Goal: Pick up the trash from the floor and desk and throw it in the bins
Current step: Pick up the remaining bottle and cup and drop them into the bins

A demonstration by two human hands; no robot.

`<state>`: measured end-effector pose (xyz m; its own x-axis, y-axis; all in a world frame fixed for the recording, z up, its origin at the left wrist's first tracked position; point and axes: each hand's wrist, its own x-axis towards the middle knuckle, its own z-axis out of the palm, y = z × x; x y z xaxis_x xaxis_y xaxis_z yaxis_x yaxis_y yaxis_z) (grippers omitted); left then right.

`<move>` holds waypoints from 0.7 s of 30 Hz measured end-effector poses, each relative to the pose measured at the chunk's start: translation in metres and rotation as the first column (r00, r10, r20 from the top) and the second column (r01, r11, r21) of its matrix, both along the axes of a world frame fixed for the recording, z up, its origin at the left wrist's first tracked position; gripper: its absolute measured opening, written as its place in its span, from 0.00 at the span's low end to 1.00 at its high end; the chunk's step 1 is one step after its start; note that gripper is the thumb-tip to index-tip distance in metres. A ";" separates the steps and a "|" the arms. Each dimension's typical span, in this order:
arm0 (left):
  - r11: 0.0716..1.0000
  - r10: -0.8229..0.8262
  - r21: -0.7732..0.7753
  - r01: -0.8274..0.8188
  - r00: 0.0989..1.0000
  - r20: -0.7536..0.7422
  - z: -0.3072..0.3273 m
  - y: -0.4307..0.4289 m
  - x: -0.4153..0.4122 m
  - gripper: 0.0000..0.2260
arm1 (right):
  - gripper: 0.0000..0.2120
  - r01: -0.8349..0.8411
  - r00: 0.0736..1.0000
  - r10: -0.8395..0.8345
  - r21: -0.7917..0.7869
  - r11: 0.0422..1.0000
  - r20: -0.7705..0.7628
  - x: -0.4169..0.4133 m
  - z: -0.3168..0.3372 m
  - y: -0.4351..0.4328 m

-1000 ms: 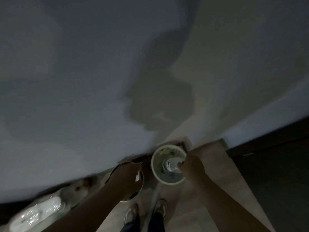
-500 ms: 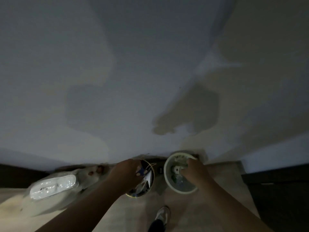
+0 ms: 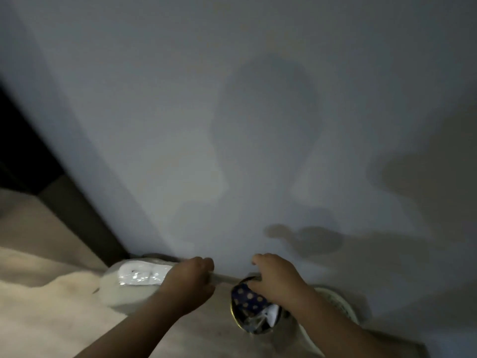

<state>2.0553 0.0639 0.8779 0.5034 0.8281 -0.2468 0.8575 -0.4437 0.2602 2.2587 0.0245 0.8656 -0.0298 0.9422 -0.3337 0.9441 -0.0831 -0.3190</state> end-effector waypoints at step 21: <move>0.536 0.781 0.251 -0.806 0.586 0.213 0.104 -0.099 -0.473 0.18 | 0.22 -0.772 0.580 0.814 0.341 0.536 0.036 -0.516 0.124 0.075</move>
<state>1.5819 -0.0354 0.9818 -0.3923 0.9162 0.0821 0.8818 0.3492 0.3170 1.7428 0.0998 0.9891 -0.8313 0.5559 0.0071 0.5296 0.7957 -0.2939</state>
